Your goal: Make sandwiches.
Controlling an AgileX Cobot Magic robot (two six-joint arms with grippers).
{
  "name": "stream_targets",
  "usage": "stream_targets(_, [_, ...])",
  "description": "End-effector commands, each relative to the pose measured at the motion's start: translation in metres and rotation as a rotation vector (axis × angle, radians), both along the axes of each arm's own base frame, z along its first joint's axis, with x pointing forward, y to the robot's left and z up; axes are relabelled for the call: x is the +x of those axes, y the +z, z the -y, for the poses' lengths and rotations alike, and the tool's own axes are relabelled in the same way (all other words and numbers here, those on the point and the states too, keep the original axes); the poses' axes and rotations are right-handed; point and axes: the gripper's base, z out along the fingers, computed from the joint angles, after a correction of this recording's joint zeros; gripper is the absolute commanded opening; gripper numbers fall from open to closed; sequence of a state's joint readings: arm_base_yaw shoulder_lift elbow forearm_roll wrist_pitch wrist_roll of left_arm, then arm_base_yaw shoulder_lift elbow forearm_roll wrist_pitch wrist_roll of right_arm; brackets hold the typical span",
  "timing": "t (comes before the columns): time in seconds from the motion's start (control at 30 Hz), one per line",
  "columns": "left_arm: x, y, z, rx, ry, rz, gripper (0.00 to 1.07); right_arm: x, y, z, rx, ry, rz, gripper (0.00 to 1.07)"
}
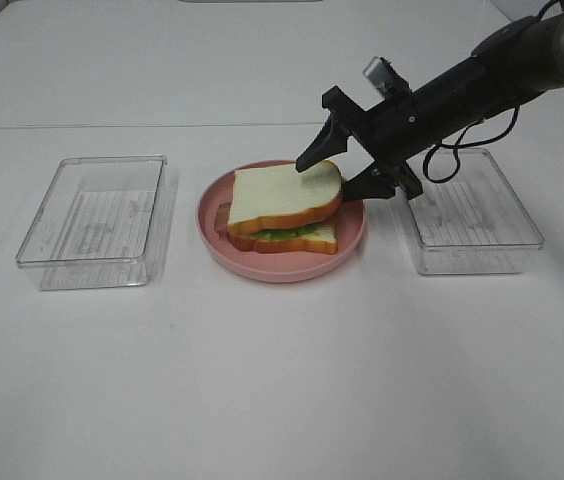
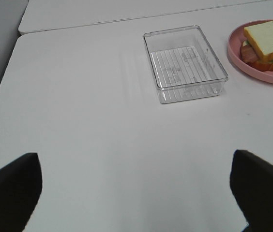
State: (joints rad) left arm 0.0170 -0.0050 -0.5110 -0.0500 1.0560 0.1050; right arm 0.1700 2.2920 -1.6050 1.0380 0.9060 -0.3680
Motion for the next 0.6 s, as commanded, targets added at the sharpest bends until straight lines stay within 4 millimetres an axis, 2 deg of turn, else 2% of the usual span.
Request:
stream_targets(0.03, [-0.002,0.001,0.000,-0.006,-0.003,0.033,0.98,0.001,0.013,0.004,-0.052,0.003,0.054,0.63])
stream_targets(0.33, [-0.002,0.001,0.000,-0.005,-0.003,0.033,0.98,-0.005,0.042,0.019,-0.248,0.034,0.125,0.64])
stream_targets(0.4, [-0.002,0.001,0.000,-0.005,-0.003,0.033,0.98,-0.006,0.061,0.023,-0.280,-0.009,0.144,0.73])
stream_targets(0.43, [-0.002,0.001,0.000,-0.005,-0.003,0.033,0.98,-0.006,0.061,0.023,-0.280,-0.009,0.144,0.73])
stream_targets(0.47, [-0.002,0.001,0.000,-0.005,-0.003,0.033,0.98,-0.007,0.075,0.026,-0.328,-0.014,0.171,0.83])
stream_targets(0.5, [-0.002,0.001,0.000,-0.005,-0.003,0.033,0.98,-0.007,0.082,0.029,-0.358,-0.013,0.192,0.88])
stream_targets(0.53, [-0.002,0.001,0.000,-0.005,-0.003,0.033,0.98,-0.007,0.082,0.029,-0.358,-0.013,0.192,0.88])
stream_targets(0.57, [-0.002,0.001,0.000,-0.005,-0.003,0.033,0.98,-0.008,0.099,0.036,-0.432,-0.029,0.241,0.94])
stream_targets(0.6, [-0.002,0.001,0.000,-0.005,-0.003,0.033,0.98,-0.008,0.105,0.040,-0.470,-0.039,0.258,0.94])
